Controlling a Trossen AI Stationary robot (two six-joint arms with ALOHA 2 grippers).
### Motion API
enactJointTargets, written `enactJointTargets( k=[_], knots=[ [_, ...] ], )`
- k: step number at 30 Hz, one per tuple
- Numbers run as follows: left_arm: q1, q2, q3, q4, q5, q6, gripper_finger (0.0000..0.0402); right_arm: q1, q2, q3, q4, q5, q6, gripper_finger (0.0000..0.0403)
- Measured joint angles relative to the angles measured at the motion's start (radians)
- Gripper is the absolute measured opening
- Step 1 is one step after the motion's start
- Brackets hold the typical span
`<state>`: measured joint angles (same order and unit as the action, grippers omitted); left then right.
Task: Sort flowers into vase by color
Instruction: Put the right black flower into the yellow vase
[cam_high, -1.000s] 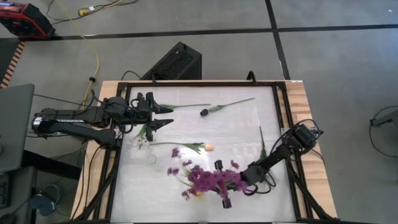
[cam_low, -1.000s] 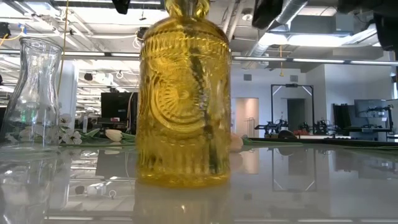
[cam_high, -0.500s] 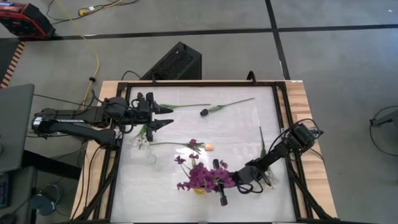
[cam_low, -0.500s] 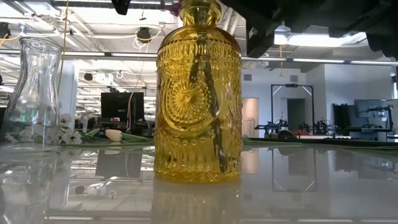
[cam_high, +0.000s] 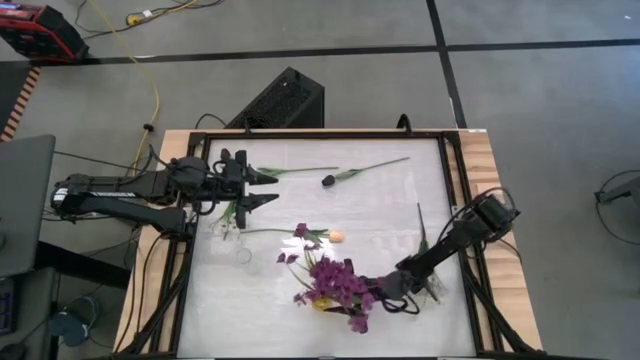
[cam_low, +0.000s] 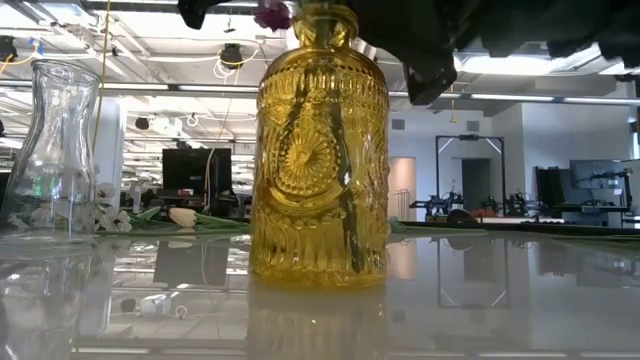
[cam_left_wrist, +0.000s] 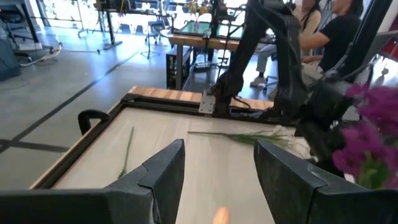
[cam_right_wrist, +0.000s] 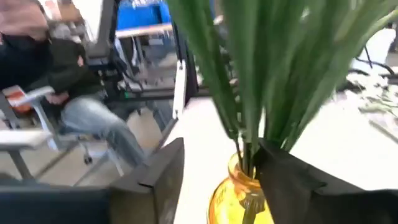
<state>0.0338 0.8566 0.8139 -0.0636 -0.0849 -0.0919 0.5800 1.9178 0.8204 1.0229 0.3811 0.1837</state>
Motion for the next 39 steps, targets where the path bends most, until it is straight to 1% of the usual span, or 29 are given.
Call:
enactJointTargets(
  k=[4, 7, 11, 14, 19, 22, 25, 28, 30, 32, 34, 35, 37, 39],
  knots=[
    [0.0, 0.0, 0.0, -0.015, 0.0, -0.001, 0.0181, 0.0, -0.111, 0.0, -0.229, -0.024, 0.006, 0.0256],
    [0.0, 0.0, 0.0, -0.026, -0.001, -0.001, 0.0181, 0.003, -0.208, -0.001, -0.42, -0.05, 0.041, 0.0261],
    [0.0, 0.0, 0.0, -0.049, -0.001, -0.002, 0.0181, 0.001, -0.339, -0.001, -0.684, -0.088, 0.156, 0.0261],
    [0.0, 0.0, 0.0, -0.069, -0.001, -0.002, 0.0181, 0.001, -0.415, -0.001, -0.804, -0.117, 0.194, 0.0261],
    [0.001, 0.0, 0.0, -0.078, -0.002, 0.001, 0.0181, -0.005, -0.519, -0.001, -0.945, -0.225, 0.233, 0.0261],
    [0.001, 0.0, 0.0, -0.081, -0.008, 0.001, 0.0181, -0.024, -0.591, -0.001, -1.095, -0.27, 0.29, 0.0261],
    [0.001, 0.001, 0.0, -0.088, -0.012, 0.001, 0.0181, -0.051, -0.653, -0.001, -1.258, -0.276, 0.337, 0.0261],
    [0.001, 0.013, 0.0, -0.097, -0.034, 0.0, 0.0181, -0.086, -0.709, -0.001, -1.383, -0.276, 0.34, 0.0261],
    [0.001, 0.027, 0.0, -0.115, -0.049, 0.0, 0.0181, -0.127, -0.737, -0.001, -1.458, -0.277, 0.322, 0.0261],
    [0.001, 0.046, 0.0, -0.113, -0.061, 0.0, 0.0181, -0.185, -0.76, -0.001, -1.53, -0.247, 0.269, 0.026],
    [0.001, 0.065, 0.0, -0.111, -0.061, 0.001, 0.0181, -0.27, -0.77, -0.001, -1.586, -0.201, 0.208, 0.026],
    [0.001, 0.075, 0.0, -0.106, -0.062, 0.001, 0.0181, -0.32, -0.771, -0.001, -1.603, -0.2, 0.164, 0.026],
    [0.001, 0.094, 0.0, -0.1, -0.062, 0.001, 0.0181, -0.435, -0.763, -0.001, -1.621, -0.217, 0.064, 0.026],
    [0.001, 0.111, 0.0, -0.106, -0.061, 0.0, 0.0181, -0.559, -0.747, -0.001, -1.608, -0.27, -0.057, 0.026]
  ],
)
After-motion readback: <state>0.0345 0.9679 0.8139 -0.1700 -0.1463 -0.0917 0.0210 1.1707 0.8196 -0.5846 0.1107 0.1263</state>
